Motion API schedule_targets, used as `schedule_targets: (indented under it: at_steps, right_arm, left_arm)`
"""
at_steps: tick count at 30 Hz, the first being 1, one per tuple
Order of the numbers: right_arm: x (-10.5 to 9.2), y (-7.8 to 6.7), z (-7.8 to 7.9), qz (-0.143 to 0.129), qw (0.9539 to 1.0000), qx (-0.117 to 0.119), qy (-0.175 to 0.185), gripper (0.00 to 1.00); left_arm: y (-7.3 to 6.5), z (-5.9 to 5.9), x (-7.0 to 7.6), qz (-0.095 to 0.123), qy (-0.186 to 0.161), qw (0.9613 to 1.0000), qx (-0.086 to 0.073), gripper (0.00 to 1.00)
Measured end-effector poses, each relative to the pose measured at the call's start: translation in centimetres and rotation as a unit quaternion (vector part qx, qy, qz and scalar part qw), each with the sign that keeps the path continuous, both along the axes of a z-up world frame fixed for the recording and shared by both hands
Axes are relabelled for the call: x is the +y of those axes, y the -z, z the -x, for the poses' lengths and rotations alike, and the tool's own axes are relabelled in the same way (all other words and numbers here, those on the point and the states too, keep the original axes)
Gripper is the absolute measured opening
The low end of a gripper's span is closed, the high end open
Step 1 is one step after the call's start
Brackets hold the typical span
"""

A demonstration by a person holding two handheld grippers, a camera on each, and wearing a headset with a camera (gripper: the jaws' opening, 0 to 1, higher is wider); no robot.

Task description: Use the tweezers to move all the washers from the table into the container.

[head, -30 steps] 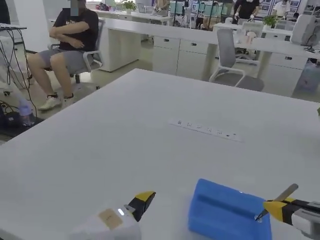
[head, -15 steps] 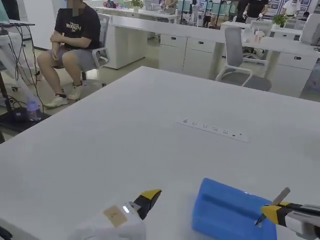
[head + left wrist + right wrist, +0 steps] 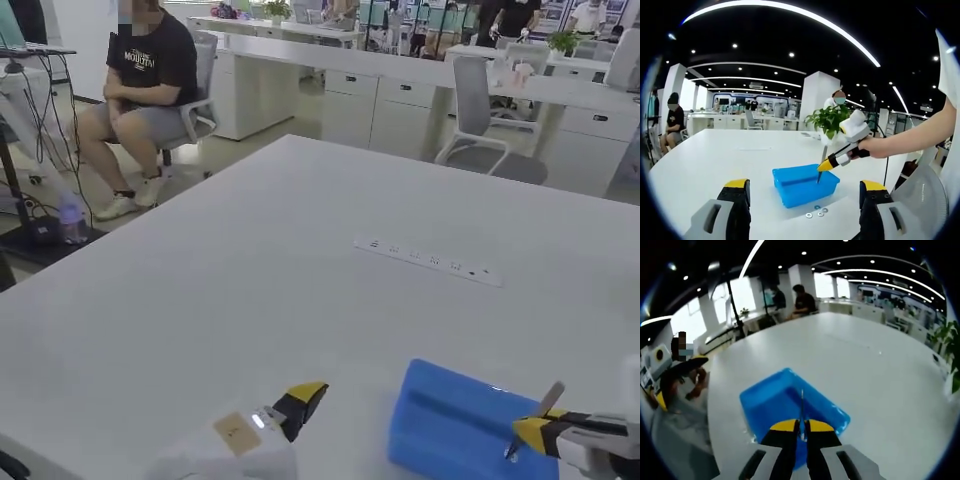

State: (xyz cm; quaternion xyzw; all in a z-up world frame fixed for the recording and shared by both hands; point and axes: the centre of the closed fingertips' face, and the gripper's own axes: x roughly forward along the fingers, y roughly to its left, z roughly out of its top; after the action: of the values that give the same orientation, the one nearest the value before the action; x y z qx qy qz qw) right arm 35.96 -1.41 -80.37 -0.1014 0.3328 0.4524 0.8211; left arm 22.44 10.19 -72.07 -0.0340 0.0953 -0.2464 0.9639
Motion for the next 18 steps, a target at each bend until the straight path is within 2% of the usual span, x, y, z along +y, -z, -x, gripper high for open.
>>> schedule_targets:
  at_steps: [5,18]
  right_arm:
    - [-0.17,0.64,0.00,0.007,1.0000,0.004,0.001,0.03]
    - [0.44,0.81,0.47,0.006,1.0000,0.000,-0.005,0.03]
  left_arm:
    - [0.05,-0.02,0.05,0.000,0.000,1.0000,0.001,0.92]
    - [0.19,-0.04,0.10,-0.002,0.001,1.0000,0.004,0.90]
